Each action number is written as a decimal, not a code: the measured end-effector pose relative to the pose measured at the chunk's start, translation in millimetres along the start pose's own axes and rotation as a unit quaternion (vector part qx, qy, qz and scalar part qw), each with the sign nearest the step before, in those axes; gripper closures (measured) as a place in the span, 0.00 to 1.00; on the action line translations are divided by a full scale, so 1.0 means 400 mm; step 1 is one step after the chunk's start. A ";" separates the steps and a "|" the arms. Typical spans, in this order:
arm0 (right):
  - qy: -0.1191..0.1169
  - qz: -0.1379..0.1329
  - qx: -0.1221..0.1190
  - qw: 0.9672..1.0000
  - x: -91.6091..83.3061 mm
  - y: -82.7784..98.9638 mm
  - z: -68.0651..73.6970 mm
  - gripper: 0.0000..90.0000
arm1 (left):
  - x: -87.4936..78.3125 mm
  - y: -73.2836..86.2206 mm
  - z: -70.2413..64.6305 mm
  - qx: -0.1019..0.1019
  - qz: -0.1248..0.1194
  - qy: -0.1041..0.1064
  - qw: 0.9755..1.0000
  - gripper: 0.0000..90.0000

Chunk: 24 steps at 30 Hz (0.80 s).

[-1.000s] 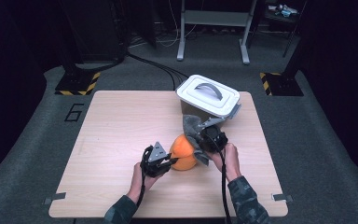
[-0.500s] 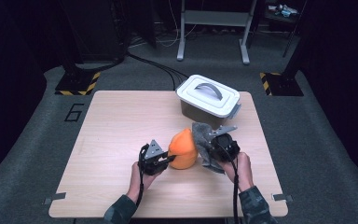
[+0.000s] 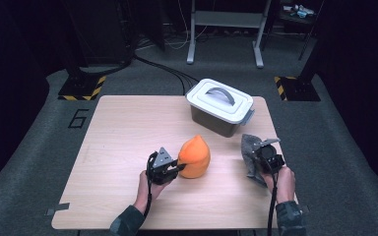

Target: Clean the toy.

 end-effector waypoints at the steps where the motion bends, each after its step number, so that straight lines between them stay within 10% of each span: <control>1: 0.006 0.005 0.006 1.000 0.008 0.003 -0.012 0.81 | 0.000 0.000 0.000 0.000 0.000 0.000 1.000 0.83; 17: 0.045 0.074 -0.003 0.996 0.074 0.070 -0.092 0.73 | 0.000 0.000 0.001 0.002 0.001 -0.001 1.000 0.83; 24: 0.043 0.075 0.022 0.996 0.077 0.087 -0.103 0.29 | 0.001 0.000 -0.001 0.003 -0.002 -0.007 1.000 0.83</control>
Point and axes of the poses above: each handheld gripper's, and its own axes: x roughly forward along the jaws, y roughly out of its underside, z roughly to its left, the point moved 4 cm from there along x, roughly forward along the jaws, and after that the axes turned 5 degrees about -z, right-handed, at the moved point
